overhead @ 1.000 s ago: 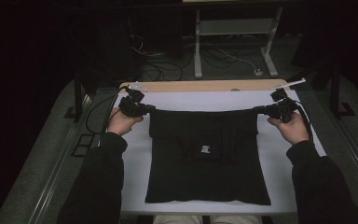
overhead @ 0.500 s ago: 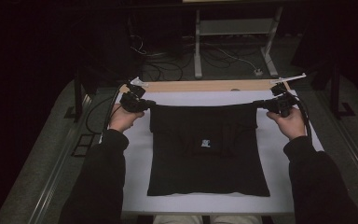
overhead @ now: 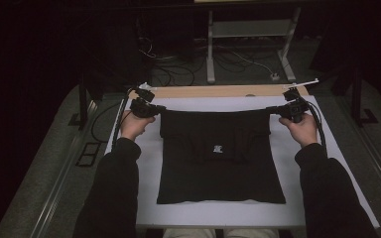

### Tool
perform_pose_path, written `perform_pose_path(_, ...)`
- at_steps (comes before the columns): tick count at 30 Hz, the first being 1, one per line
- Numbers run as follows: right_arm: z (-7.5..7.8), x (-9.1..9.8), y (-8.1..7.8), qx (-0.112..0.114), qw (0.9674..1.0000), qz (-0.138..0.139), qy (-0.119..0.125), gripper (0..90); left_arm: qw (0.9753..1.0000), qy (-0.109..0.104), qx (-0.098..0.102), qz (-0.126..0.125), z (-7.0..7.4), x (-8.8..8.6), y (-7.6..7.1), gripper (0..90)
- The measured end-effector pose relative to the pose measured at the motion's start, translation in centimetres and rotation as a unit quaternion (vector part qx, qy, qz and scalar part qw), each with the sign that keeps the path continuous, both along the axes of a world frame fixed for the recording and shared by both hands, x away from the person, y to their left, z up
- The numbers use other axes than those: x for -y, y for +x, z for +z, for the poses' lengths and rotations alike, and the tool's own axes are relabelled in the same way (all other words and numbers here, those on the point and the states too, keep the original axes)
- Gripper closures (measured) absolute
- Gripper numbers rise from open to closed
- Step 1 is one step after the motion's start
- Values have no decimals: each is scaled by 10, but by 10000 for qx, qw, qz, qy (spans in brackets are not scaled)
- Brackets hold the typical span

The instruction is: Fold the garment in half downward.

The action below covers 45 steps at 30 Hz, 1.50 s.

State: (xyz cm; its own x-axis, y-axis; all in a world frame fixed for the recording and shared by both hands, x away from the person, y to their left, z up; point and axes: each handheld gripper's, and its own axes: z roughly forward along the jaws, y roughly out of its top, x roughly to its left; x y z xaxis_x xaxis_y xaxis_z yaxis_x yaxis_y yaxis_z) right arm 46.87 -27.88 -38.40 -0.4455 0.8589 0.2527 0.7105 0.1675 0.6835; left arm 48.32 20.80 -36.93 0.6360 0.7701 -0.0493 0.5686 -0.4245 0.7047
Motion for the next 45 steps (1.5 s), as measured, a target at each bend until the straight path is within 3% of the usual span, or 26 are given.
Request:
perform_pose_path(3,-6,0,3,-98,9999,-36,8,873,9999,-136,-34,84,-7,0,3,877)
perform_pose_path(8,-17,-1,10,-192,9993,-153,275,873,9995,-166,-155,229,-20,4,8,877)
perform_pose_path(17,-40,-1,19,-506,9977,-277,369,871,9978,-309,-436,397,-39,1,16,872)
perform_pose_path(20,-42,-2,20,-515,9976,-264,368,867,9972,-244,-536,452,-44,2,17,853)
perform_pose_path(22,-42,-2,20,-540,9975,-267,382,857,9970,-365,-507,446,-46,2,16,795)
perform_pose_path(24,-42,-1,19,-573,9969,-292,444,735,9964,-565,-451,432,-48,0,14,690)
perform_pose_path(27,-40,2,15,-404,9974,-345,490,570,9953,-707,-547,363,-48,-3,11,571)
perform_pose_path(31,-37,2,11,-319,9976,-378,492,387,9958,-717,-383,424,-43,-3,7,390)
perform_pose_path(35,-34,3,7,-236,9965,-388,695,213,9908,-1215,-439,398,-37,-3,5,211)
perform_pose_path(37,-33,1,6,-260,9976,-307,557,123,9911,-1230,-421,291,-36,-1,3,93)
perform_pose_path(39,-33,-2,4,-296,9982,-203,484,14,9896,-1344,-512,99,-35,1,2,0)
perform_pose_path(41,-33,-3,4,-322,9976,-154,589,0,9873,-1481,-557,-122,-33,4,-1,0)
perform_pose_path(43,-31,-4,1,-256,9972,-102,691,0,9887,-1422,-447,-160,-30,8,-3,0)
perform_pose_path(45,-28,-5,-2,-194,9971,-42,731,0,9884,-1465,-371,-177,-26,10,-5,0)
